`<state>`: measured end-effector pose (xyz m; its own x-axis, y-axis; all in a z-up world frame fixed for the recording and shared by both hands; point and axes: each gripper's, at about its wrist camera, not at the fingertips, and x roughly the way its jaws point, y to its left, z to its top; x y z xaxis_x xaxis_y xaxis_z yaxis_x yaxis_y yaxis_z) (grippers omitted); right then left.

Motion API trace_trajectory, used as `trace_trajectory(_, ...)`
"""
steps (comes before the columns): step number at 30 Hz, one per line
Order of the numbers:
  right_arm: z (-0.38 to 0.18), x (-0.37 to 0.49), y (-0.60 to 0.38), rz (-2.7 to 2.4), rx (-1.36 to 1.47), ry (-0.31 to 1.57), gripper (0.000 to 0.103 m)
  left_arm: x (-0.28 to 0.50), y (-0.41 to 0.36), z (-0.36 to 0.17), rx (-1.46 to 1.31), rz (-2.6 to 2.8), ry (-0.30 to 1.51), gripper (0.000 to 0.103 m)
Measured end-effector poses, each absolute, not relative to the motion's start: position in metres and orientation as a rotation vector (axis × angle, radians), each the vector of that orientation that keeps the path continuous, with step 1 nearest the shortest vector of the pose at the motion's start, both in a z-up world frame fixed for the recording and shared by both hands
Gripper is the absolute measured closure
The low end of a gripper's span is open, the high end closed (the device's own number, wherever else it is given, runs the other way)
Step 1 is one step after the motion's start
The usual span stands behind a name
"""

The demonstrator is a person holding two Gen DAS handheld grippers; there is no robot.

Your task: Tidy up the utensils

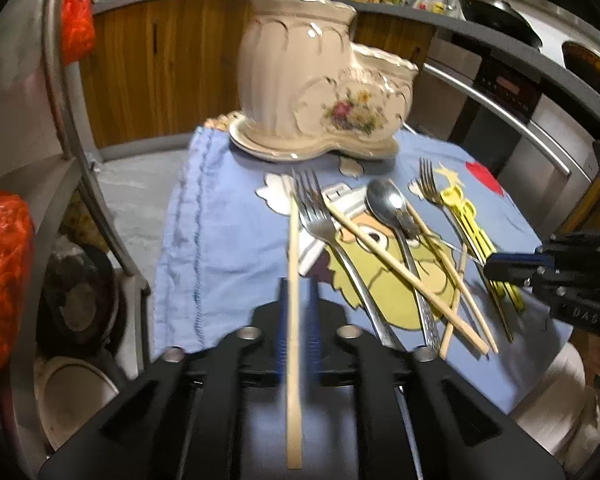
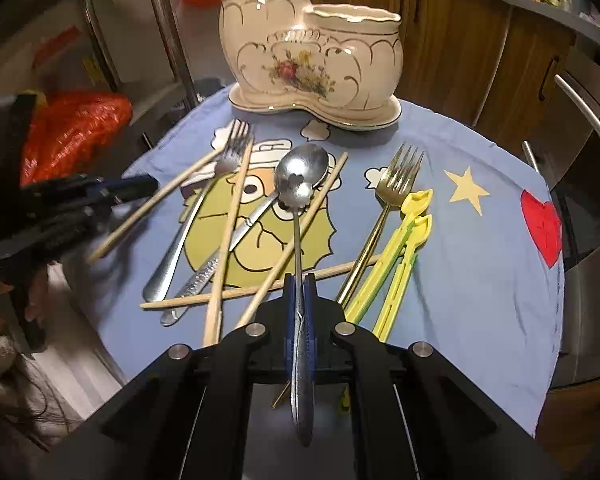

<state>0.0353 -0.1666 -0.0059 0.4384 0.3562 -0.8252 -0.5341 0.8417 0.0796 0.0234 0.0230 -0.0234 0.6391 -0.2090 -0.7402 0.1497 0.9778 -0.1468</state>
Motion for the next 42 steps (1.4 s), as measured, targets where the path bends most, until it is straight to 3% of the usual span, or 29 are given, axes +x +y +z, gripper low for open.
trace_trajectory(6, -0.003, 0.033, -0.170, 0.589, -0.191, 0.965, 0.098, 0.030, 0.009, -0.027, 0.026, -0.196, 0.938, 0.080)
trace_trajectory(10, -0.008, 0.036, -0.173, 0.588, -0.212, 0.985, 0.098, 0.038, -0.002, -0.026, 0.146, -0.157, 0.994, 0.095)
trace_trajectory(14, -0.005, 0.037, -0.179, 0.613, -0.172, 0.974, 0.098, 0.038, 0.001, -0.025, 0.139, -0.159, 0.992, 0.097)
trace_trajectory(25, 0.022, 0.031, -0.207, 0.681, -0.021, 0.876, 0.099, 0.012, 0.027, 0.016, 0.002, -0.189, 0.839, 0.097)
trace_trajectory(35, 0.073, 0.040, -0.220, 0.778, 0.124, 0.732, 0.098, -0.008, 0.041, 0.094, -0.094, -0.293, 0.611, 0.097)
trace_trajectory(42, 0.106, 0.086, -0.210, 0.790, 0.229, 0.619, 0.098, 0.043, 0.048, 0.141, -0.206, -0.358, 0.456, 0.097)
